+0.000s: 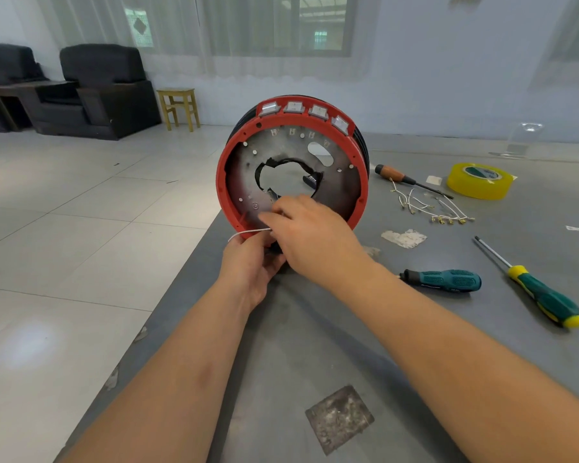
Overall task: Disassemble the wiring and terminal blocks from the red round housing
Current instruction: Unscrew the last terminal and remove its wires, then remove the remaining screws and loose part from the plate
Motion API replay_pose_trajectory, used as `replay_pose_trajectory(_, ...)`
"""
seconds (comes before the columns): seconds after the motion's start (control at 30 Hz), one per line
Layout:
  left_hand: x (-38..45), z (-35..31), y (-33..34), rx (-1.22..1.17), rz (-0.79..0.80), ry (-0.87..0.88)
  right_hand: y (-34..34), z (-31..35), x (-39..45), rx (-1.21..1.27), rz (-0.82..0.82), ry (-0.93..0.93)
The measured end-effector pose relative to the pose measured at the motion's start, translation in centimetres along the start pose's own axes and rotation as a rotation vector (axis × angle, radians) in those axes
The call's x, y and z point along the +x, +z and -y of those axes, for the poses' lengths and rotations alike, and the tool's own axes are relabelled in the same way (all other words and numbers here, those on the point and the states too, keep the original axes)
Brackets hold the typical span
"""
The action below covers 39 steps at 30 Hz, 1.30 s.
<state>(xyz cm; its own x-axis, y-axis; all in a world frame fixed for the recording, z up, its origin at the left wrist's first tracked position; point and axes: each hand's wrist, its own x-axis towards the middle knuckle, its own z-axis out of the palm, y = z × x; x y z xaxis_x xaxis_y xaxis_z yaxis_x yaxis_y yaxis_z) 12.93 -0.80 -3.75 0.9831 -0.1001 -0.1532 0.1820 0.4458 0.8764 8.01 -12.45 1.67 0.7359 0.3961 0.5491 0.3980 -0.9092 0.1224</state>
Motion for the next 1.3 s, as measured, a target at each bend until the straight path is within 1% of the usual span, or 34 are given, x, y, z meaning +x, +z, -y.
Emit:
replay_pose_trajectory(0.1, -0.1, 0.1, 0.0, -0.008, 0.005, 0.006, 0.9, 0.3, 0.4, -0.072, 0.051, 0.010)
replay_pose_trajectory(0.17, -0.1, 0.1, -0.1, -0.014, 0.005, 0.005, 1.3, 0.3, 0.5, -0.036, 0.052, 0.064)
replay_pose_trajectory(0.23, -0.2, 0.0, -0.1, -0.029, 0.004, -0.002, 1.4, 0.3, 0.4, 0.057, 0.018, 0.129)
replay_pose_trajectory(0.33, -0.2, -0.1, -0.1, -0.062, -0.011, -0.017, 1.2, 0.1, -0.5, 0.321, -0.137, 0.223)
replay_pose_trajectory(0.4, -0.2, -0.2, -0.2, -0.088, -0.016, -0.022, 0.9, -0.3, -1.6, 0.478, -0.220, 0.226)
replay_pose_trajectory(0.5, -0.1, -0.1, -0.1, -0.108, -0.038, -0.033, 0.3, -1.6, -4.0, 0.523, -0.229, 0.169)
replay_pose_trajectory(0.57, 0.0, -0.1, -0.2, -0.106, -0.065, -0.043, -0.1, -3.1, -5.8, 0.512, -0.203, 0.183)
replay_pose_trajectory(0.63, 0.1, -0.1, -0.3, -0.117, -0.076, -0.054, -0.8, -5.0, -7.3, 0.505, -0.202, 0.250)
replay_pose_trajectory(0.7, 0.3, -0.1, -0.5, -0.129, -0.071, -0.060, -1.5, -7.1, -8.4, 0.502, -0.253, 0.356)
replay_pose_trajectory(0.77, 0.3, -0.1, -0.6, -0.130, -0.058, -0.066, -2.3, -9.5, -9.0, 0.522, -0.300, 0.539)
replay_pose_trajectory(0.8, 0.4, -0.1, -0.6, -0.129, -0.046, -0.069, -2.5, -10.9, -9.2, 0.532, -0.299, 0.648)
replay_pose_trajectory(0.83, 0.4, -0.2, -0.6, -0.132, -0.034, -0.072, -2.6, -12.3, -9.2, 0.523, -0.270, 0.755)
replay_pose_trajectory(0.9, 0.4, -0.3, -0.7, -0.140, -0.010, -0.082, -2.5, -14.9, -9.1, 0.475, -0.149, 0.918)
replay_pose_trajectory(1.0, 0.5, -0.5, -0.9, -0.178, 0.020, -0.115, -2.0, -18.0, -8.1, 0.466, 0.040, 1.073)
replay_pose_trajectory(1.07, 0.5, -0.6, -1.0, -0.193, 0.052, -0.126, -1.5, -19.5, -6.8, 0.448, 0.123, 1.112)
replay_pose_trajectory(1.13, 0.6, -0.5, -1.2, -0.190, 0.088, -0.121, -0.7, -20.7, -5.2, 0.427, 0.168, 1.118)
replay_pose_trajectory(1.3, 0.8, -0.3, -1.2, -0.242, 0.131, -0.100, 2.2, -22.6, -1.6, 0.189, 0.288, 1.100)
